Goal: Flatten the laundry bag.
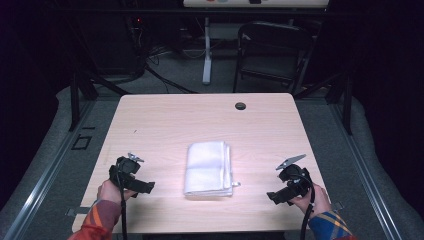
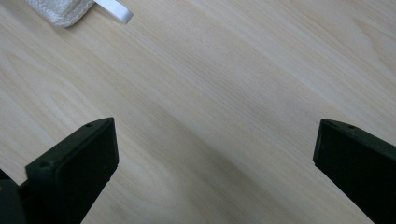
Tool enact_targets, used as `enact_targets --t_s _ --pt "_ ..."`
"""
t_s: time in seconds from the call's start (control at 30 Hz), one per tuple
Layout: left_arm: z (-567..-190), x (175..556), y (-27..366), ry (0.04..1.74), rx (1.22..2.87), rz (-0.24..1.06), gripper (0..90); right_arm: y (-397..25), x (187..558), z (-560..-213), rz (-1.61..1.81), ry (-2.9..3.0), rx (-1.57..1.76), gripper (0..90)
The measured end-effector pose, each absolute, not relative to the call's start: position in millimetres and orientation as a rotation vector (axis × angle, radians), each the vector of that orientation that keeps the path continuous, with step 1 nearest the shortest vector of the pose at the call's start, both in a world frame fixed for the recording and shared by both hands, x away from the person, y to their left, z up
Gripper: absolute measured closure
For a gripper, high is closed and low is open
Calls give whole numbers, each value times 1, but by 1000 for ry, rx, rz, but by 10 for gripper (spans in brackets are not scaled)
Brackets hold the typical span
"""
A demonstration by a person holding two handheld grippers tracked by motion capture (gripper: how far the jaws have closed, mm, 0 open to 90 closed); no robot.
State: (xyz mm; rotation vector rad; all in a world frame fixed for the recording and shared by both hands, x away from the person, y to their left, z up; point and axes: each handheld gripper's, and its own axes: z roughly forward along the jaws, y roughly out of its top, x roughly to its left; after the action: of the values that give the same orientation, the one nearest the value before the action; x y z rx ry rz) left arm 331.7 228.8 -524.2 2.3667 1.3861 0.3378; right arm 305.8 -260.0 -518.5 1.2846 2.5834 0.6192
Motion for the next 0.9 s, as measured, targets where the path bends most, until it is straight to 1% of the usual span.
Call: enact_targets --t_s 0.47,0.8,0.9 --pt "-520 331 216 1304 2372 315 0 -253 307 -520 637 2632 1290 0" --pt "-520 330 214 1280 2369 315 0 -253 308 -520 615 2647 1285 0" --pt "-519 329 209 1244 2365 310 0 -252 308 -520 624 2648 1282 0"
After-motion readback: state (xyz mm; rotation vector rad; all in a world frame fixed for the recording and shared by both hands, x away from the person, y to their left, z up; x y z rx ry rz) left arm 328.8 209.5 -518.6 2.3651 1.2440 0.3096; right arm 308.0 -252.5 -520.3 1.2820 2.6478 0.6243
